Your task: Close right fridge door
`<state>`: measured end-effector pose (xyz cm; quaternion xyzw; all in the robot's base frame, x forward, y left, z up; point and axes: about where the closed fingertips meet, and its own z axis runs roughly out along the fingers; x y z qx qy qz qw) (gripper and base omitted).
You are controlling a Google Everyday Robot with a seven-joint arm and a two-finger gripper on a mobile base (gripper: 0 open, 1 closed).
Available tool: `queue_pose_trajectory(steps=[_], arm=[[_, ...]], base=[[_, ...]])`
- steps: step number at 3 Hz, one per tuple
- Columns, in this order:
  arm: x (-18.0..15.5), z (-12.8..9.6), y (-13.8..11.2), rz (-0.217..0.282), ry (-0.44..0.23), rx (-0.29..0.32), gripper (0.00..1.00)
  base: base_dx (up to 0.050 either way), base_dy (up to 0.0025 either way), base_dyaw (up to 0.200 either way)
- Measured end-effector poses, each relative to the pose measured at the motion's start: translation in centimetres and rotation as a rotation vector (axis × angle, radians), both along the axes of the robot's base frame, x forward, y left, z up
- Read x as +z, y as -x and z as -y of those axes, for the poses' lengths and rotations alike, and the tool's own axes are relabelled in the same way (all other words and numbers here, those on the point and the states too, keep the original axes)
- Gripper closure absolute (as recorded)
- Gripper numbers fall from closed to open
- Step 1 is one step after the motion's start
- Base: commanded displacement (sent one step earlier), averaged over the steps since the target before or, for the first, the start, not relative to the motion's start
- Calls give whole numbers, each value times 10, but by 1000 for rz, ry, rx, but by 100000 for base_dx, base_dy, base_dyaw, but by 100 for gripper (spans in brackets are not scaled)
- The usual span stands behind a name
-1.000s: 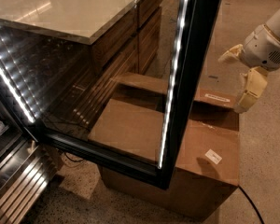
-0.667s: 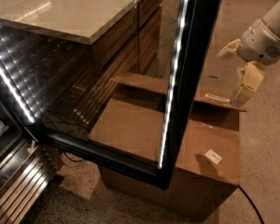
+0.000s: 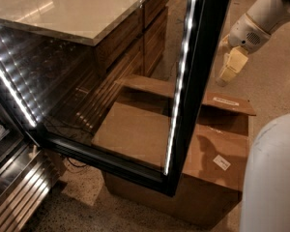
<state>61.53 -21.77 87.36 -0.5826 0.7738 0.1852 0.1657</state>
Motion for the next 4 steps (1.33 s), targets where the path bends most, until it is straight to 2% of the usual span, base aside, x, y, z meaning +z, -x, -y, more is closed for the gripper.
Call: queue_pose_trajectory(steps=[1, 2, 3, 4], arm=[[0, 2, -41, 96, -14, -57, 0], [0, 2, -41, 96, -14, -57, 0], [0, 2, -41, 96, -14, -57, 18], [0, 2, -41, 96, -14, -57, 42]], base=[[0, 0, 0], [0, 0, 0], [0, 0, 0], [0, 0, 0]])
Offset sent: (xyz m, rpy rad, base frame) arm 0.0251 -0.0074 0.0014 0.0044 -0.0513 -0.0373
